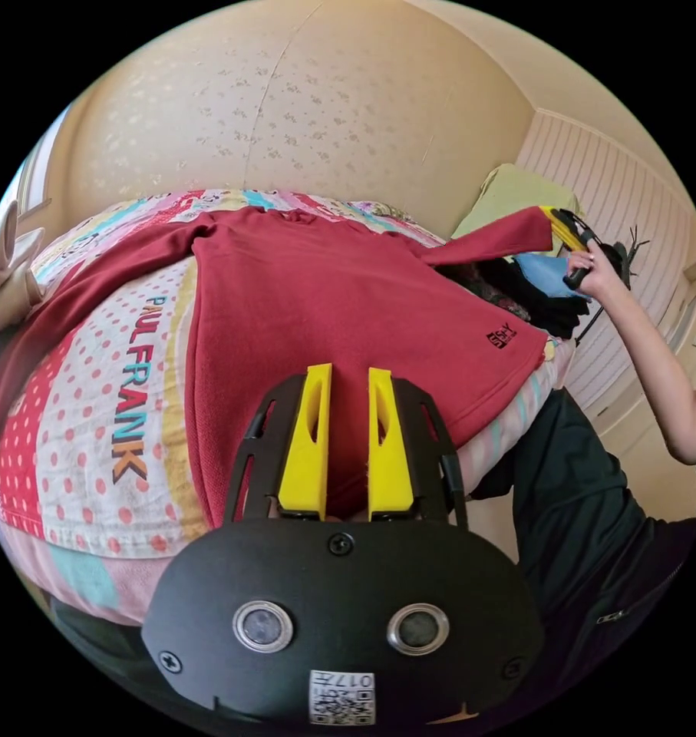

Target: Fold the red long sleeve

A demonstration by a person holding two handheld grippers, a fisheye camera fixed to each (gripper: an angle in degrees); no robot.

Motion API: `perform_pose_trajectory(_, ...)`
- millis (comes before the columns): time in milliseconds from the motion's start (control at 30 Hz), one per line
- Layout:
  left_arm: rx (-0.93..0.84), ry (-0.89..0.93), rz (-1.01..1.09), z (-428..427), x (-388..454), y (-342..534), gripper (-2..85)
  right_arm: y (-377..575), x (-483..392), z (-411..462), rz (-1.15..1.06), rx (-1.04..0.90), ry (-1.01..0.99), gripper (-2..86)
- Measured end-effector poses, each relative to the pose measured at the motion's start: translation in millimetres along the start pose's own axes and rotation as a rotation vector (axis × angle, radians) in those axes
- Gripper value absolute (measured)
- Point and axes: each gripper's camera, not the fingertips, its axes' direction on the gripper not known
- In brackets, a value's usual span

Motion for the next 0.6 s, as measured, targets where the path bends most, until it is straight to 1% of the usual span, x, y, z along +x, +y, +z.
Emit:
perform_pose_trajectory(33,0.003,0.003,-0.004,0,-1,0,8.3,10,-46,31,-0.126,-0.081,-0.084,3.3)
perform_pose_trajectory(67,0.005,0.003,-0.006,1,-2,-1,8.3,35,-85,62,-0.195,-0.171,-0.156,3.4)
perform_pose_trajectory(100,0.008,0.001,-0.006,1,-3,-1,8.3,52,-102,77,-0.219,-0.220,-0.183,3.4)
perform_pose_trajectory(133,0.011,-0.003,-0.006,1,-3,-2,8.2,97,-133,108,-0.279,-0.329,-0.221,3.5)
perform_pose_trajectory(167,0.013,-0.004,-0.006,1,-4,-3,8.2,148,-156,138,-0.355,-0.466,-0.210,3.6)
perform_pose_trajectory(200,0.015,-0.004,-0.009,1,-5,-4,8.2,176,-163,153,-0.388,-0.541,-0.176,3.7)
perform_pose_trajectory(267,0.017,0.000,-0.013,2,-7,-6,8.3,276,-167,200,-0.470,-0.835,-0.007,4.4)
perform_pose_trajectory(300,0.017,0.002,-0.015,2,-8,-7,8.3,292,-166,206,-0.481,-0.894,0.012,4.6)
perform_pose_trajectory(333,0.011,0.002,-0.012,2,-9,-9,8.3,307,-165,202,-0.488,-0.899,0.028,5.2)
perform_pose_trajectory(433,0.024,0.005,-0.010,1,-13,-13,8.2,289,-165,178,-0.484,-0.816,-0.055,6.1)
perform_pose_trajectory(500,0.032,0.004,-0.010,0,-16,-15,8.2,263,-154,166,-0.448,-0.724,-0.064,6.9)
perform_pose_trajectory(567,0.038,-0.003,-0.008,-1,-18,-17,8.2,235,-126,156,-0.386,-0.566,-0.071,7.9)
perform_pose_trajectory(600,0.038,-0.007,-0.006,-1,-19,-20,8.2,231,-116,156,-0.365,-0.536,-0.079,7.9)
